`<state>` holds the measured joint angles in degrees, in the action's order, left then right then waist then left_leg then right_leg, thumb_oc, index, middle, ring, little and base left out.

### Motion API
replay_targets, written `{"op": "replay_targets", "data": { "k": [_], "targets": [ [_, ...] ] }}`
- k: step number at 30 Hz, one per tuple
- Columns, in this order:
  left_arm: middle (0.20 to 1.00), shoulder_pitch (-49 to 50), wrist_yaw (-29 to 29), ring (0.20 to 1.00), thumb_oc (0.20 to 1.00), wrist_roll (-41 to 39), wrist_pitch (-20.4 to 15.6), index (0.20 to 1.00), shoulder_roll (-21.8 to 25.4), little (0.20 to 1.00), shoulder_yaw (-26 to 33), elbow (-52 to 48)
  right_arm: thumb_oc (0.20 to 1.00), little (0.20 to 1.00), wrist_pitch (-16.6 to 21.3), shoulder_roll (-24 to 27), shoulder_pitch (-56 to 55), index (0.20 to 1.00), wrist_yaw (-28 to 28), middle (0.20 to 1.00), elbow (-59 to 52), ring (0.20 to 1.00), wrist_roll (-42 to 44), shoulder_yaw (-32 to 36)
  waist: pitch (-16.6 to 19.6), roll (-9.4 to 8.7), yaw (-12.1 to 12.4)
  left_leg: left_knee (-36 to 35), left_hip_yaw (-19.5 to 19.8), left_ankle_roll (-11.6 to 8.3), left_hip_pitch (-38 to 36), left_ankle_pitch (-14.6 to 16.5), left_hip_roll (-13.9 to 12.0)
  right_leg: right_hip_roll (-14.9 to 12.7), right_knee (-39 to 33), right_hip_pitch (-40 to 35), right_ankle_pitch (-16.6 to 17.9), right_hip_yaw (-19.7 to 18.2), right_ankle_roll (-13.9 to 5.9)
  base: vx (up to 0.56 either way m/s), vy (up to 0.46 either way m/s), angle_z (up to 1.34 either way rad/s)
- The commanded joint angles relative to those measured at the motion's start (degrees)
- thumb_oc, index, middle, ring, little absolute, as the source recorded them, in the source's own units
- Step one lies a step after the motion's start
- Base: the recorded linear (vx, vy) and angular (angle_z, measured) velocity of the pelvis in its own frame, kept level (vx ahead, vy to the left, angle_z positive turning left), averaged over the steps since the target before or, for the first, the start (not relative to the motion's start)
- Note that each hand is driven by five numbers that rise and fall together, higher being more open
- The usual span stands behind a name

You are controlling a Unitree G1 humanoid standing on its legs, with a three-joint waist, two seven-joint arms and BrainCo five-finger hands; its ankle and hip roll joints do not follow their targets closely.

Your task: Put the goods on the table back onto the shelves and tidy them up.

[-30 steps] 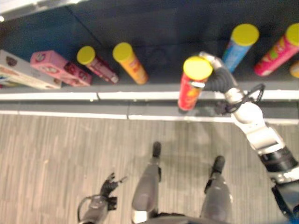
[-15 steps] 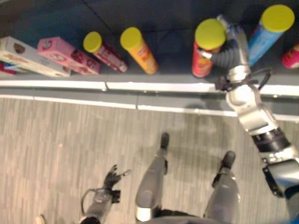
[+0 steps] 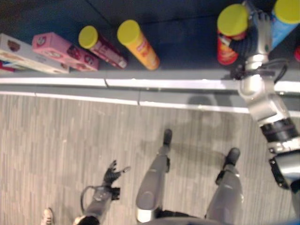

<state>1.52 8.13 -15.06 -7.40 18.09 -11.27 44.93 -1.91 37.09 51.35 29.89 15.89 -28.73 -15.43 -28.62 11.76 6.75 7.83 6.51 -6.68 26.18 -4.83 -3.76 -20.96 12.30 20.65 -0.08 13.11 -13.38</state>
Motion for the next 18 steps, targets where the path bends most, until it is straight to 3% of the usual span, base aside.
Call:
{"op": "replay_targets", "data": {
  "k": [1,18],
  "targets": [
    [1.000,-0.97,1.40,1.000,1.000,-1.66,-0.29,1.000,3.42,1.000,-2.08,0.34,0.200,0.200,2.00,3.24,7.00,0.200,2.78,0.200,-2.50,0.200,-0.75,-1.36,0.72,1.64,1.40,-4.14,0.91,-0.70,-1.95,1.31,-1.17,1.24,7.13,6.29,-2.69,-6.09,3.39,0.00,0.000,0.00],
    [1.000,-1.32,2.33,1.000,1.000,-1.35,0.27,1.000,3.20,1.000,-2.02,0.70,0.200,0.200,2.79,-1.76,5.19,0.200,2.15,0.200,-6.31,0.200,1.57,-1.26,1.11,0.83,1.61,-4.73,0.88,-0.59,-2.84,1.73,-1.03,1.19,5.11,4.38,-2.07,-5.60,3.28,0.00,0.000,0.00]
  ]
}}
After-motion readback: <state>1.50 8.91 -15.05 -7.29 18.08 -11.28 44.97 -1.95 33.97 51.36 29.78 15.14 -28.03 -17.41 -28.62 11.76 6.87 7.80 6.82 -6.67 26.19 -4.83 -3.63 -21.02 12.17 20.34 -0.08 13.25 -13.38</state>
